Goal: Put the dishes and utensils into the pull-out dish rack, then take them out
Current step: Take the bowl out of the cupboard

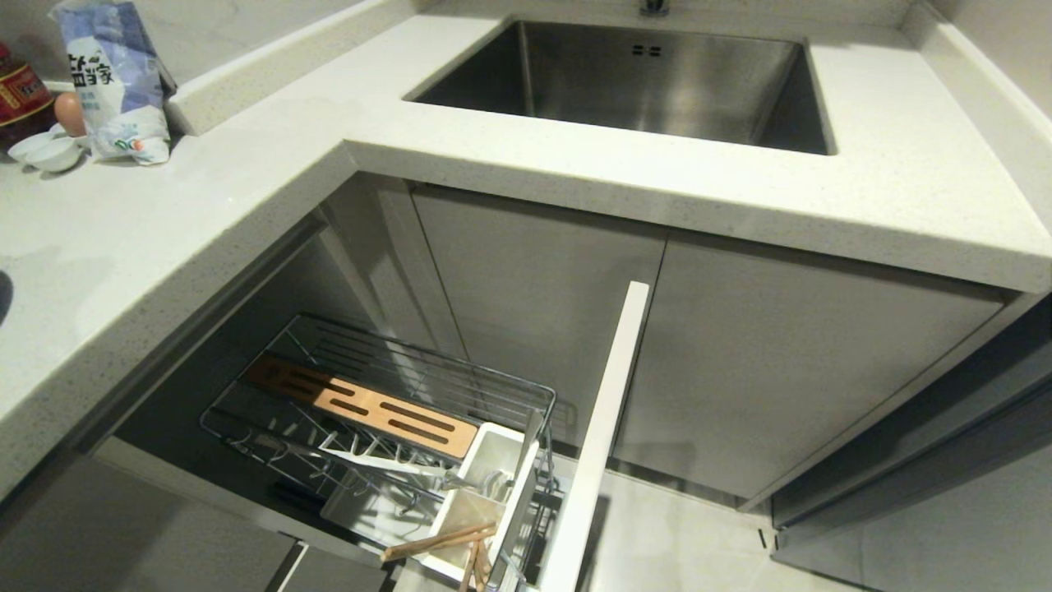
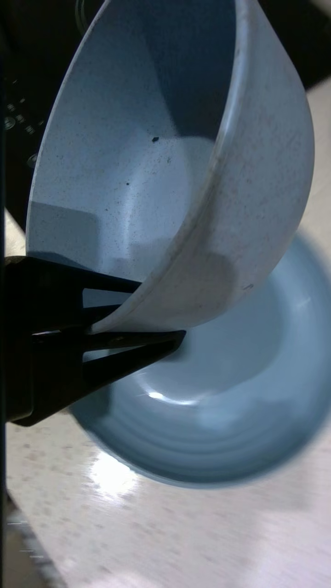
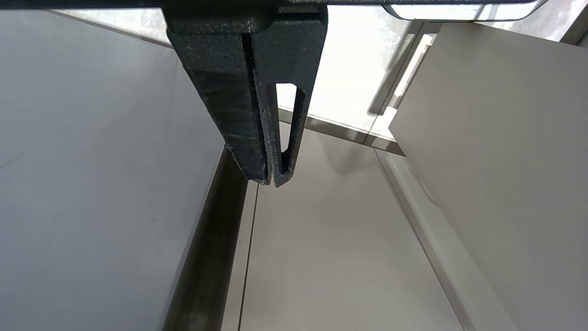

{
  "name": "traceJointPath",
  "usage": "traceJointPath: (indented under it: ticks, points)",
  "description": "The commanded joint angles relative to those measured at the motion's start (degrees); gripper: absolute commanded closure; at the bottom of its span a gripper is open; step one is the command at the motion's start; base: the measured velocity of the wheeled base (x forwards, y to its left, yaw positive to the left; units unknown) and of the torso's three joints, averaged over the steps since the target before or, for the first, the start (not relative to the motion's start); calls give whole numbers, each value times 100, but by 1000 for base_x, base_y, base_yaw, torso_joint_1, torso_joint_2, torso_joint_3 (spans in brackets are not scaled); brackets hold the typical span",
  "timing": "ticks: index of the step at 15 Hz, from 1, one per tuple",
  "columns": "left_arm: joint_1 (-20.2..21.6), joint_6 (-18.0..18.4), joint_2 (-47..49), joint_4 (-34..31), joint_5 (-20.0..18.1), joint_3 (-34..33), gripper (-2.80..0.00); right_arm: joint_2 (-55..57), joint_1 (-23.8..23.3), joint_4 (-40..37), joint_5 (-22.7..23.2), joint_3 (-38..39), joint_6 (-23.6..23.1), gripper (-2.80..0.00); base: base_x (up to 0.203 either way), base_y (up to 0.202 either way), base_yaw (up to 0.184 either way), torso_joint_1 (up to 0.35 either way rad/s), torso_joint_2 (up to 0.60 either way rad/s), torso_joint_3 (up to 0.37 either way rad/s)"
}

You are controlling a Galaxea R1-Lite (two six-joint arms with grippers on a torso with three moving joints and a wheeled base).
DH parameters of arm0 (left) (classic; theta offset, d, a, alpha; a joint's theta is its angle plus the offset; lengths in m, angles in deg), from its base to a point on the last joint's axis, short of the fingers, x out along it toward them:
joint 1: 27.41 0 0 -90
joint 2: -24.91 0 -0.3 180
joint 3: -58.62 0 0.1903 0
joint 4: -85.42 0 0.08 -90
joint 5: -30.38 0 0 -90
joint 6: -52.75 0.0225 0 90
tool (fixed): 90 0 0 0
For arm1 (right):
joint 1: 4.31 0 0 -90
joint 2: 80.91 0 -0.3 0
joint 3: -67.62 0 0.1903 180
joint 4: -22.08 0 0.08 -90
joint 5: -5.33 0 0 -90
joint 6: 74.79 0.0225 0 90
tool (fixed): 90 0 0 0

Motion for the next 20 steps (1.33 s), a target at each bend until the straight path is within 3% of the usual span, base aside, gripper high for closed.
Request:
traceJointPath:
  ticks: [1,4,19,20]
  points:
    - [-167,34,538,-377,-17,175,0,-4,3,4,1,132,2,0,0,0,0,0,0,0]
    - [-236,287,798,-652,-43,213,0,-4,3,4,1,132,2,0,0,0,0,0,0,0]
    - [-272,388,735,-799,67,10,0,-4,3,4,1,132,2,0,0,0,0,0,0,0]
    - [-281,370,745,-787,80,29,-225,-4,3,4,1,132,2,0,0,0,0,0,0,0]
